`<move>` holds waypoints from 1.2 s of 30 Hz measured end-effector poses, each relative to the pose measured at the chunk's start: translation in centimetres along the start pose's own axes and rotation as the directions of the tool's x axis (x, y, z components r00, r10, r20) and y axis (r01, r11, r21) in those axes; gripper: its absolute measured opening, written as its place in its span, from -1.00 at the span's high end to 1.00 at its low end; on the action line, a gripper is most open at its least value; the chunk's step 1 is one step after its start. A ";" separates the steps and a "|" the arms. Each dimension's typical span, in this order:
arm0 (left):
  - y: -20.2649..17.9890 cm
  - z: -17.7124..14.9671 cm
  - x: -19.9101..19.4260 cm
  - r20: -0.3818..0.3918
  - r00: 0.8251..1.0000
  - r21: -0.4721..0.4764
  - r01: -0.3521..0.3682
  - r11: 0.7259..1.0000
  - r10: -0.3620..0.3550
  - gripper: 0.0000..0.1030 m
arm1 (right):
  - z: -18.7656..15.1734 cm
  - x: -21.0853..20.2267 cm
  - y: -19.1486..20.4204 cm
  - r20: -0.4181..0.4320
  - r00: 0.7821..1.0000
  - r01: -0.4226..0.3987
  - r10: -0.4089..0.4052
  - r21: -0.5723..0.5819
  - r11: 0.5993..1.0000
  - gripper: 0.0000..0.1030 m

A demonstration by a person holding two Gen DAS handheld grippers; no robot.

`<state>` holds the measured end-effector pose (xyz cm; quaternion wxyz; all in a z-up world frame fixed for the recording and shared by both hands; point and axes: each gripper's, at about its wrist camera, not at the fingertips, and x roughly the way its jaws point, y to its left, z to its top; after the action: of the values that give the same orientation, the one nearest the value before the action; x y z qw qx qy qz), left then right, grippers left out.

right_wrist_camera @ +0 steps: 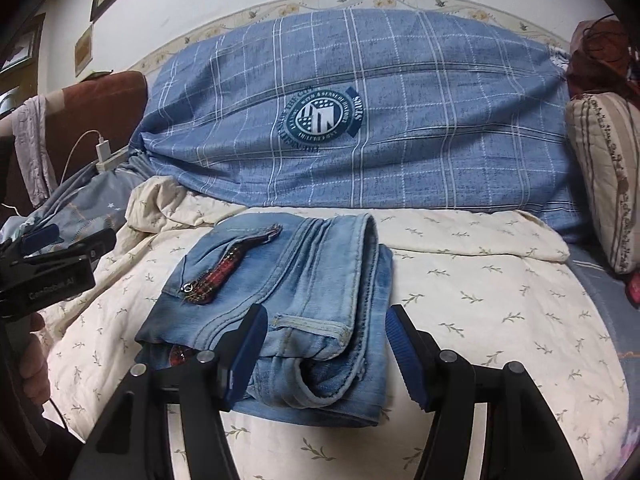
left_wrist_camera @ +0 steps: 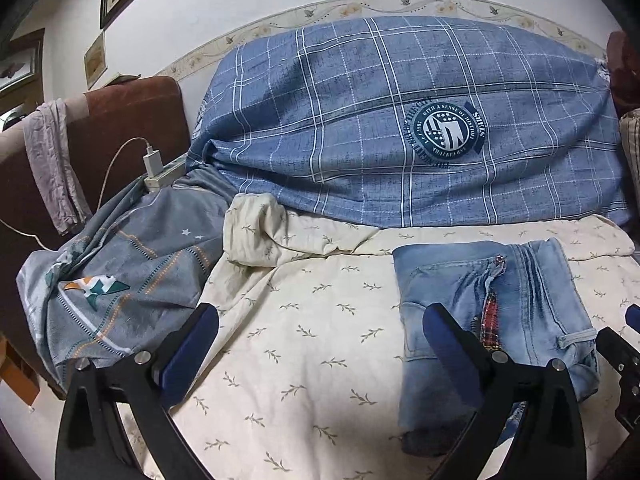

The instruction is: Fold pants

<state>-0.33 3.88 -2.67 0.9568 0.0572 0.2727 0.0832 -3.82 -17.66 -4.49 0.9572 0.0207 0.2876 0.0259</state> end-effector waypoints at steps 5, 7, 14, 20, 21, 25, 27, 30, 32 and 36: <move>-0.4 -0.3 -1.0 -0.028 0.999 -0.031 0.020 0.999 -0.021 -0.98 | -0.5 -1.2 -0.2 0.014 1.000 0.024 -0.024 0.021 0.999 -0.27; -0.6 -0.9 -1.4 -0.036 0.999 -0.033 0.026 0.999 -0.028 -0.98 | -1.0 -2.0 -0.3 0.025 0.999 0.034 -0.034 0.026 0.999 -0.27; -0.9 -2.1 -2.3 -0.037 0.999 -0.009 0.026 1.000 -0.026 -0.98 | -2.0 -3.1 0.2 0.042 0.999 0.031 -0.032 0.019 0.999 -0.28; -0.6 -1.9 -2.1 -0.027 0.999 -0.017 0.019 1.000 -0.019 -0.98 | -1.9 -2.7 0.8 0.060 0.998 0.030 -0.030 -0.009 1.000 -0.28; -0.6 -1.9 -2.0 -0.030 0.999 -0.018 0.022 1.000 -0.022 -0.98 | -1.8 -2.5 0.9 0.059 0.998 0.028 -0.027 -0.011 1.000 -0.29; -0.7 -1.9 -1.7 -0.037 0.999 -0.012 0.030 0.999 -0.030 -0.98 | -1.7 -2.3 1.5 0.064 0.998 0.023 -0.021 -0.029 0.999 -0.29; -0.6 -1.9 -1.7 -0.034 0.999 -0.011 0.028 1.000 -0.028 -0.98 | -1.6 -2.3 1.8 0.069 0.997 0.022 -0.019 -0.040 0.999 -0.29; -0.2 -1.9 -1.8 -0.029 0.999 -0.017 0.024 1.000 -0.024 -0.98 | -1.6 -2.2 2.0 0.070 0.997 0.016 -0.014 -0.040 0.999 -0.29; 0.0 -1.9 -1.8 -0.028 0.999 -0.022 0.019 1.000 -0.020 -0.98 | -1.6 -2.3 2.0 0.074 0.997 0.016 -0.013 -0.038 0.999 -0.29; 0.6 -1.9 -1.7 -0.028 1.000 -0.037 0.014 0.999 -0.015 -0.98 | -1.5 -2.2 2.2 0.074 0.997 0.011 -0.008 -0.038 0.999 -0.29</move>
<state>-2.85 4.31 -3.35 0.9544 0.0366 0.2849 0.0819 -6.57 -15.60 -4.46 0.9675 0.0019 0.2515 0.0261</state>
